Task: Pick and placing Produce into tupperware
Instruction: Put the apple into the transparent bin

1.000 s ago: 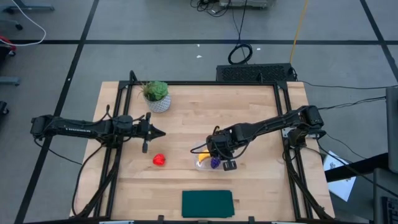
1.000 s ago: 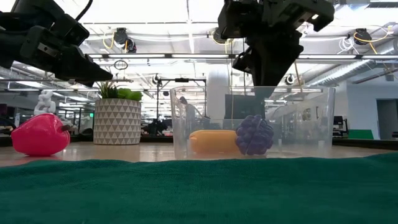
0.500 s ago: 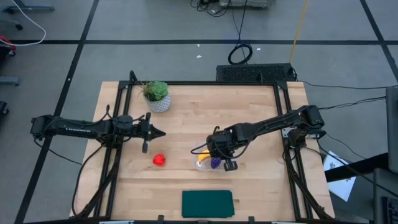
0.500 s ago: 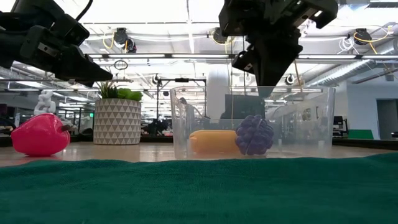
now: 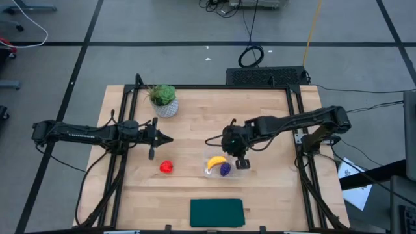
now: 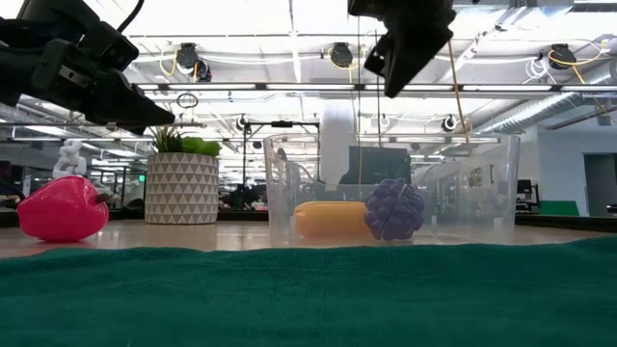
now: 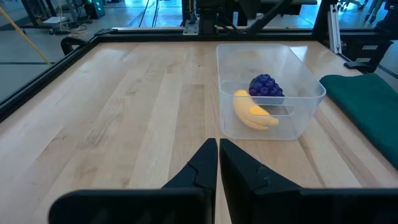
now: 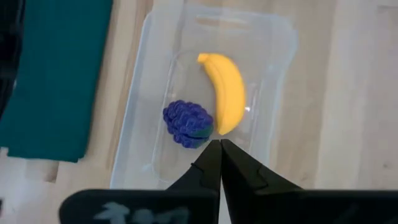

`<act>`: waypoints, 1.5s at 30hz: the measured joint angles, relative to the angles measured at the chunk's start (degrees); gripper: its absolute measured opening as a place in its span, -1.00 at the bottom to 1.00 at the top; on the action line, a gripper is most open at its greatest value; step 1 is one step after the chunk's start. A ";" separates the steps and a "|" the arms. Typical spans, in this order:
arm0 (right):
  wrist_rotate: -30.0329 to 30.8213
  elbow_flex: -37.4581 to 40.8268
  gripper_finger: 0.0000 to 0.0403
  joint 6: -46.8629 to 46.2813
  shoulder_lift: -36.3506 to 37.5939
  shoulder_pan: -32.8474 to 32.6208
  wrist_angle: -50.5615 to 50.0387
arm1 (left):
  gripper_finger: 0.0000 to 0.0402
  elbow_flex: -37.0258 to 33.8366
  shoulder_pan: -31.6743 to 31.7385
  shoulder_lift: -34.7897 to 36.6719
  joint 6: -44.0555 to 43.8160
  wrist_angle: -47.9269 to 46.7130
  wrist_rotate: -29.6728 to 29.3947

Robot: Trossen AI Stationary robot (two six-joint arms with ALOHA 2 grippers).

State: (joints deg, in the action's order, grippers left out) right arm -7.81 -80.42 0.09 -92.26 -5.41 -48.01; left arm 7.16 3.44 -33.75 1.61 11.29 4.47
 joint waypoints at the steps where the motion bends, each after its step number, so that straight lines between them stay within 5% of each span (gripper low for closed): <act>1: 0.00 0.00 -1.00 -0.41 0.52 0.23 0.08 | -0.88 0.00 0.00 0.00 -0.02 0.00 0.00; 36: -0.02 0.36 -1.00 2.00 5.34 1.25 13.18 | -0.88 0.00 0.00 -0.01 -0.22 -0.63 -0.04; 45: -9.10 7.58 -1.00 3.77 12.30 2.91 22.14 | -0.88 0.00 0.00 0.01 -0.22 -0.85 -0.59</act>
State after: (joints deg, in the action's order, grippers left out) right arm -16.91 -72.84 3.86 -79.96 -2.50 -25.87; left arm 7.16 3.44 -33.74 1.39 10.44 3.88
